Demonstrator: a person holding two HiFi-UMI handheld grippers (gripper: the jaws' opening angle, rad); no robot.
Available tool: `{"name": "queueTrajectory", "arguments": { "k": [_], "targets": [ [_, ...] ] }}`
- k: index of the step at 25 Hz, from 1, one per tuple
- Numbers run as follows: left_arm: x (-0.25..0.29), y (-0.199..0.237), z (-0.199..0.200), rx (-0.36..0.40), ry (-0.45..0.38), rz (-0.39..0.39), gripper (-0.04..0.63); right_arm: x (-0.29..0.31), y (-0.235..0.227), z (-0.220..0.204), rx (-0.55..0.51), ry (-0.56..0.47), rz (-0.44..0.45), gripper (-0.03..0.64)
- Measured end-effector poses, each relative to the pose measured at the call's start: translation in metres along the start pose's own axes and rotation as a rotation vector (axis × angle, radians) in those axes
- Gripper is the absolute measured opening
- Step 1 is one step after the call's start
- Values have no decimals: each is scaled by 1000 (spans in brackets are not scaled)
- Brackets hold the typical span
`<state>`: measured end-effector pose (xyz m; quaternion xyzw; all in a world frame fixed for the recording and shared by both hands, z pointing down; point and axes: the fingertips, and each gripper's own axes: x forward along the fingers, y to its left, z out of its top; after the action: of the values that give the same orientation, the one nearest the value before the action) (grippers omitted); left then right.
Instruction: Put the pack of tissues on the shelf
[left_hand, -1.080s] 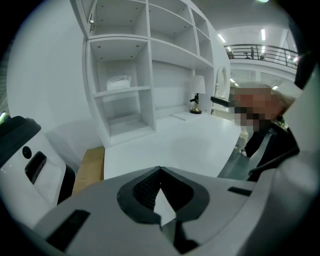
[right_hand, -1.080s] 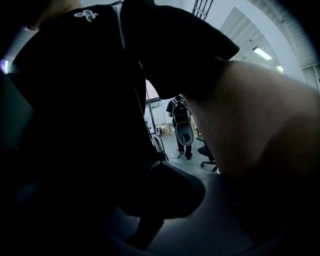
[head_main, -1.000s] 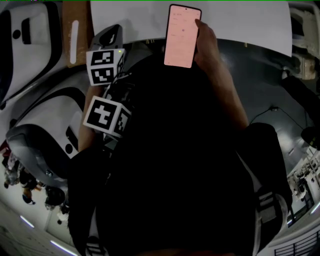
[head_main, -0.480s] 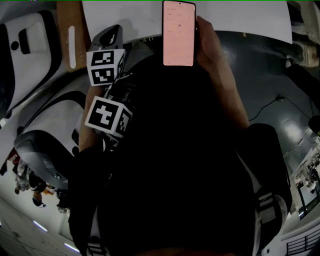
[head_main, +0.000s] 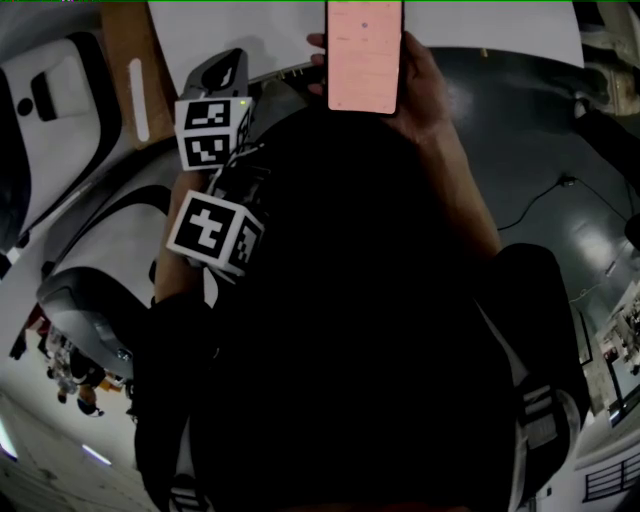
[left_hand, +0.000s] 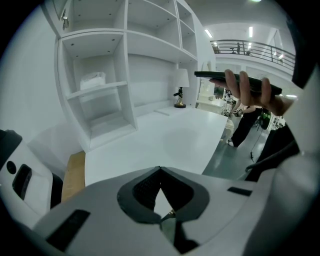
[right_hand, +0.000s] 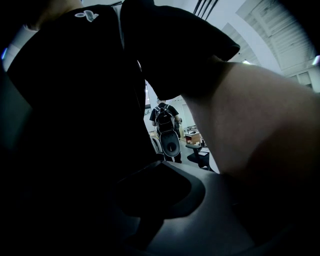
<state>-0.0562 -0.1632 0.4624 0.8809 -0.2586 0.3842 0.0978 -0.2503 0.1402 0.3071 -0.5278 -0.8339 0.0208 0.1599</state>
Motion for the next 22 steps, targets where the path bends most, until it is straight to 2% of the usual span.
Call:
{"name": "queueTrajectory", "arguments": {
  "k": [7,12,22],
  "targets": [
    [-7,5,-7,-15,37,22,10,0,2,11,-35,-28,-1,11],
    [-10,-2,-17,-8,97,7,11,-2,6,26,-66,-97,-15,11],
    [-19,-25,-51,-43,191,9,11,14,26,44,-112,-206,5,11]
  ]
}}
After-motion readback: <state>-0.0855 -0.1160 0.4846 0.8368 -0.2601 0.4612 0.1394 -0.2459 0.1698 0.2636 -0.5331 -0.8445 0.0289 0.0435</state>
